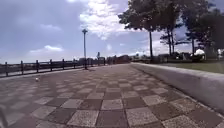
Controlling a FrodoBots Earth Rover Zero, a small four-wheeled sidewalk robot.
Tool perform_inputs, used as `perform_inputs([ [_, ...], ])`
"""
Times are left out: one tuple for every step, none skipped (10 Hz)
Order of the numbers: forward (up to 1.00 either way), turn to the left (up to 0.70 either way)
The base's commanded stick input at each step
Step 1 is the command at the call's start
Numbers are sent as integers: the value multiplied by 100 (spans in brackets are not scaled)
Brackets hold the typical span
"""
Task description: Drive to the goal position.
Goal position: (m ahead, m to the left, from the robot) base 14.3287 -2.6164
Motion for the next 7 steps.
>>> perform_inputs([
  [45, 27],
  [45, 27],
  [45, 27],
  [45, 27],
  [45, 27],
  [45, 27],
  [45, 26],
])
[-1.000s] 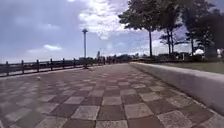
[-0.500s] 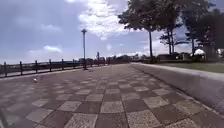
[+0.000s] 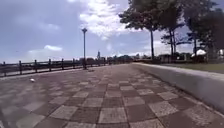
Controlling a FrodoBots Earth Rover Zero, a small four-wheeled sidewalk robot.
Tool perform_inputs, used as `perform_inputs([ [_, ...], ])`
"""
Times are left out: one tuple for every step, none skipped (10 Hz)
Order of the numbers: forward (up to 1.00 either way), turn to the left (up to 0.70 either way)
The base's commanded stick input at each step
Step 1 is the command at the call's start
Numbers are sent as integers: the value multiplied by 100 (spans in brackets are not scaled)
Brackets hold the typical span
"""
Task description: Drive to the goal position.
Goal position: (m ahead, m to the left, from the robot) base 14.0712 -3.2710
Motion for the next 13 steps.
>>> perform_inputs([
  [45, 16],
  [45, 0],
  [45, 0],
  [45, 0],
  [45, 0],
  [45, 0],
  [45, 0],
  [45, 0],
  [45, 0],
  [45, 0],
  [45, 0],
  [45, 0],
  [45, 0],
])
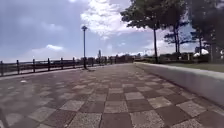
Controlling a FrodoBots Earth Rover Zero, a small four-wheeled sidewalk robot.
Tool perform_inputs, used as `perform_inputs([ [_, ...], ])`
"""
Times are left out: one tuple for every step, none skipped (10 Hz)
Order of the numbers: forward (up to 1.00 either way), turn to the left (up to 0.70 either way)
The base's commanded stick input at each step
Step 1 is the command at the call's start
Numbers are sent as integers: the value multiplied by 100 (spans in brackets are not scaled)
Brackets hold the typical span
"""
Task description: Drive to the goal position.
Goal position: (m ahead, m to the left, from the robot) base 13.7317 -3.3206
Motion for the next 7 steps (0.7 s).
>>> perform_inputs([
  [45, 0],
  [45, 0],
  [45, 0],
  [45, 0],
  [45, 0],
  [45, 0],
  [45, 0],
])
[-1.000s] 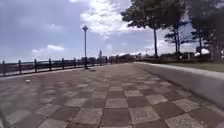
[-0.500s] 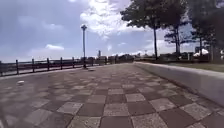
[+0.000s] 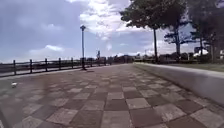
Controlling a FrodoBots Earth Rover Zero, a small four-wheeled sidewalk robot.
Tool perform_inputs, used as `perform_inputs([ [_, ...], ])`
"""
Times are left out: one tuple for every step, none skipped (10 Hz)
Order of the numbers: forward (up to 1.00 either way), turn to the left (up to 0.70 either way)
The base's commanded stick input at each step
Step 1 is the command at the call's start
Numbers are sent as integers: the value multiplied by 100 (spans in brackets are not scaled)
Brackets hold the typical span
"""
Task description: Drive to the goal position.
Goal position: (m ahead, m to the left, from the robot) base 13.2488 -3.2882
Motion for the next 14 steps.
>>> perform_inputs([
  [45, 0],
  [45, 0],
  [45, 0],
  [45, 0],
  [45, 0],
  [45, 0],
  [45, 0],
  [45, 0],
  [45, 0],
  [45, 0],
  [45, 0],
  [45, 0],
  [45, 0],
  [45, 0],
])
